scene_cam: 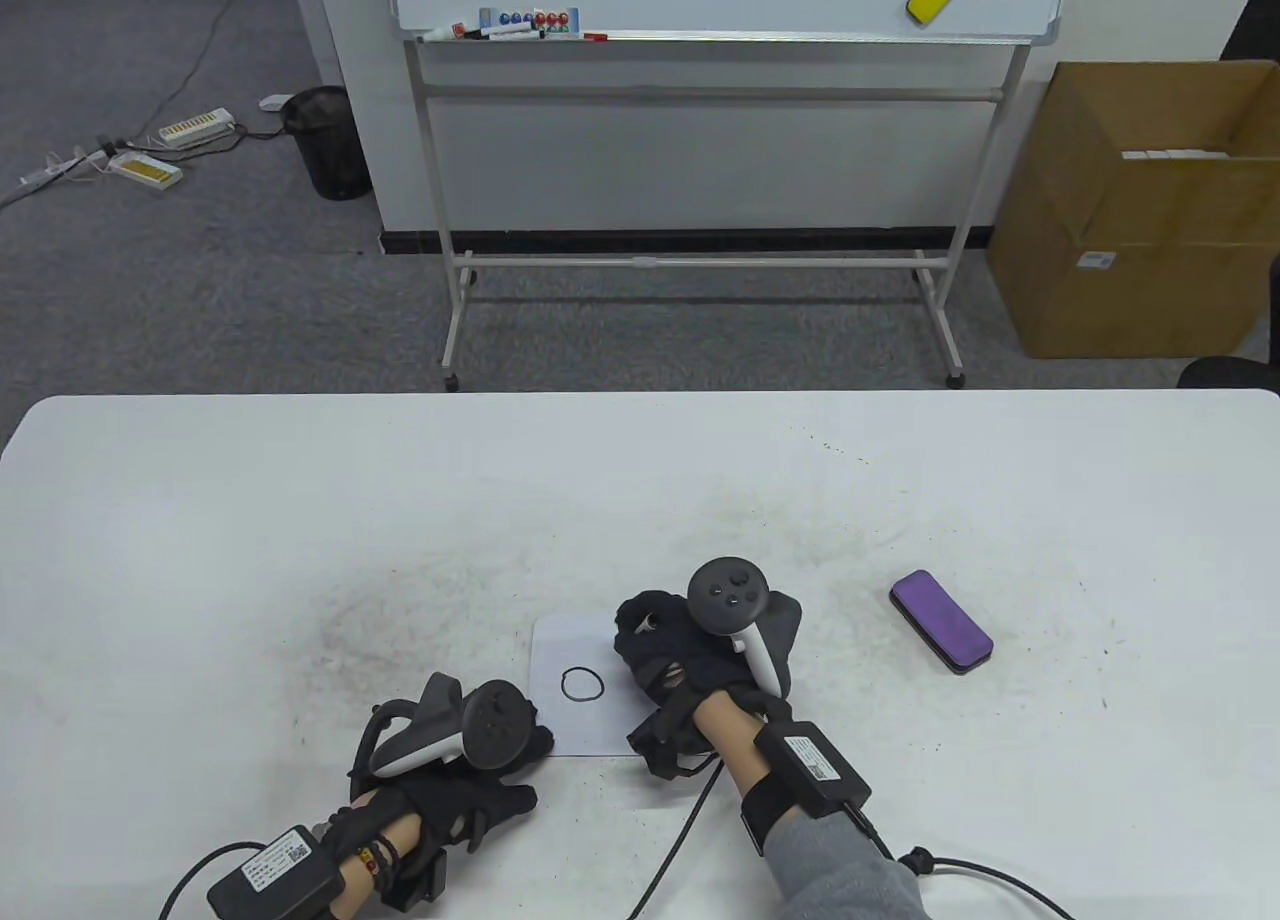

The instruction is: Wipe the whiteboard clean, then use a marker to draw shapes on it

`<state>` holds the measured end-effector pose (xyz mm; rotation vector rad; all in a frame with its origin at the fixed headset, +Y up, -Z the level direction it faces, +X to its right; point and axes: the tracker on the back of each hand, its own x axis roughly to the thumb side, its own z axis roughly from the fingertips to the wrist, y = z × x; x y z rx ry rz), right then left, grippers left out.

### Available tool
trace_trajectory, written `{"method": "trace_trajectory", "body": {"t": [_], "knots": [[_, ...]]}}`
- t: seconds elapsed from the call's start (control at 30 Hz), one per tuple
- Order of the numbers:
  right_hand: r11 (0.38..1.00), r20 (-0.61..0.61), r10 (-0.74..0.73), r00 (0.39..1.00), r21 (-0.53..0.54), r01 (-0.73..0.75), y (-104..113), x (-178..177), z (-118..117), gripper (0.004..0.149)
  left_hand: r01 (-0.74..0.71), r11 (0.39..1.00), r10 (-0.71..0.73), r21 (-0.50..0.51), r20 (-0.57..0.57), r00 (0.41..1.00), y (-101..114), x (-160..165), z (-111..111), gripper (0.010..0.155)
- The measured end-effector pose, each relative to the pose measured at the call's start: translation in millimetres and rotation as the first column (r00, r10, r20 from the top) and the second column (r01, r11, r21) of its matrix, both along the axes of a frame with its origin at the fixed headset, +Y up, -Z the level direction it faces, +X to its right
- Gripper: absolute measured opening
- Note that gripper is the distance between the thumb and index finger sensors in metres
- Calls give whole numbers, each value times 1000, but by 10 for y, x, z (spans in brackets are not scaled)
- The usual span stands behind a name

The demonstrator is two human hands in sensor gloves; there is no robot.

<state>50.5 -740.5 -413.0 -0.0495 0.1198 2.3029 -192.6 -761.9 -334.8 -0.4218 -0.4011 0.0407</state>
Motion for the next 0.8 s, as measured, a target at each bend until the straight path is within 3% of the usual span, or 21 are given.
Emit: {"method": "trace_trajectory", "body": {"t": [0.53,0.8], "knots": [[996,-123,38,992,-72,-47,-31,-131,254,42,20,1000,-20,7,2,1000,-6,24,9,68],[996,-72,17,997,-86,-23,-43,32,244,42,23,1000,-23,4,1,1000,-7,24,12,68]]}}
